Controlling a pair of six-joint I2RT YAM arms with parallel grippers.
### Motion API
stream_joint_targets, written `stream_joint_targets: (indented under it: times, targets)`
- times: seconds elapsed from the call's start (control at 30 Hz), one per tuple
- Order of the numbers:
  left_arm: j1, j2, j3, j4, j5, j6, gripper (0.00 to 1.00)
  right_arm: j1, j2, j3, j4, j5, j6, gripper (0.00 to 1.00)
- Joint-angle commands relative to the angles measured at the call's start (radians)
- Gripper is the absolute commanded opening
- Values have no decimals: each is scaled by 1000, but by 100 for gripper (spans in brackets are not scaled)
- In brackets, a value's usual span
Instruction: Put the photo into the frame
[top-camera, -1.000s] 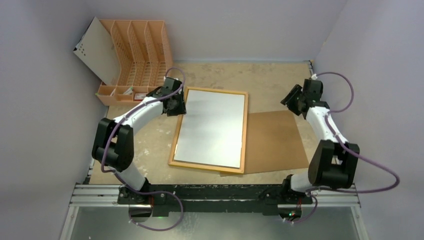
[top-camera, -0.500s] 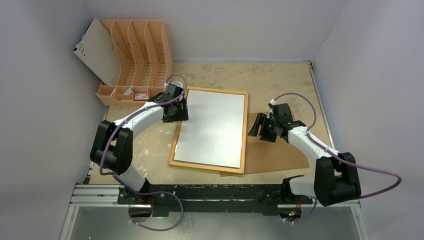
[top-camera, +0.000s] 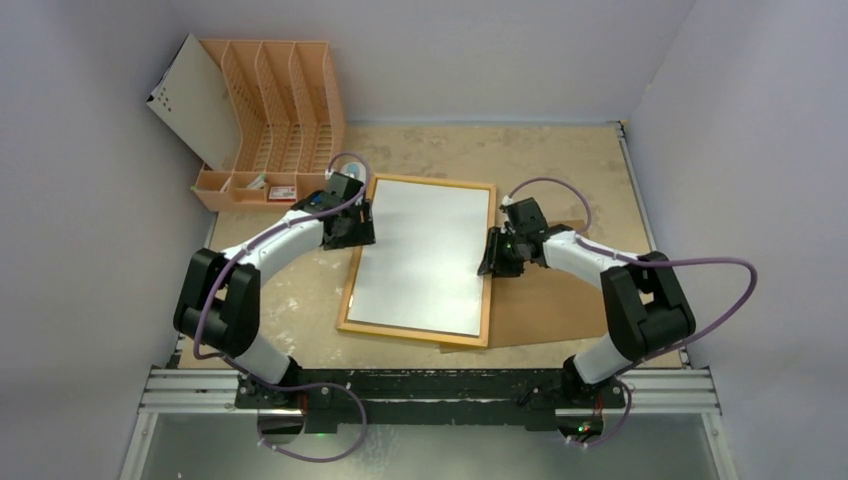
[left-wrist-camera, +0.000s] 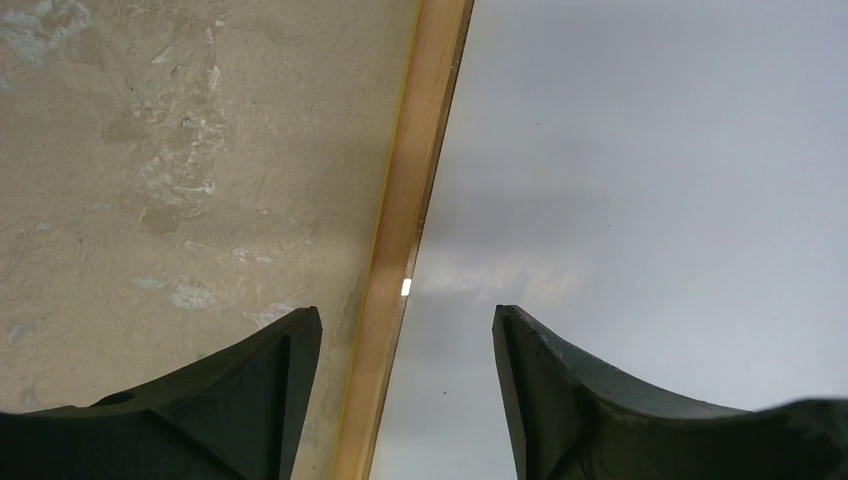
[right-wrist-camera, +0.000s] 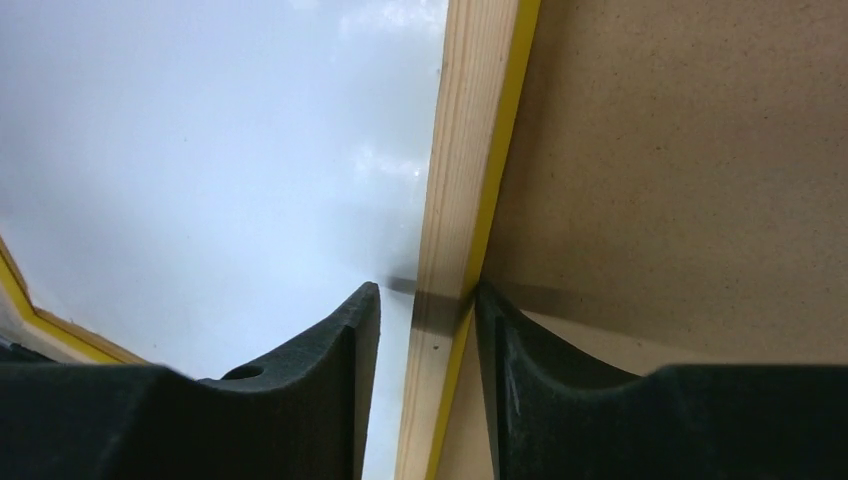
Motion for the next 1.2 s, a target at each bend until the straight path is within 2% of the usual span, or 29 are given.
stream_joint_targets:
  times: [0.0, 0.2, 0.37, 0.57, 0.77, 0.87, 1.17]
  targets:
    - [2, -35, -15, 28, 0, -25, 67, 26, 50, 47, -40, 87, 19, 39]
    - [2, -27, -20, 44, 13, -32, 67, 29, 45, 68, -57, 143, 64, 17]
    - [2, -24, -18, 56, 31, -44, 67, 28, 24, 80, -65, 178, 141, 6]
    - [2, -21, 1, 46, 46, -37, 67, -7, -21, 72, -37, 240, 242, 5]
    - [2, -14, 26, 32, 53, -30, 67, -137, -43, 34, 24, 220, 290, 5]
    - [2, -20, 32, 30, 63, -32, 67, -177, -16, 43, 47, 220, 305, 5]
    - [2, -56, -32, 69, 131, -76, 67, -181, 141, 113, 186, 143, 436, 6]
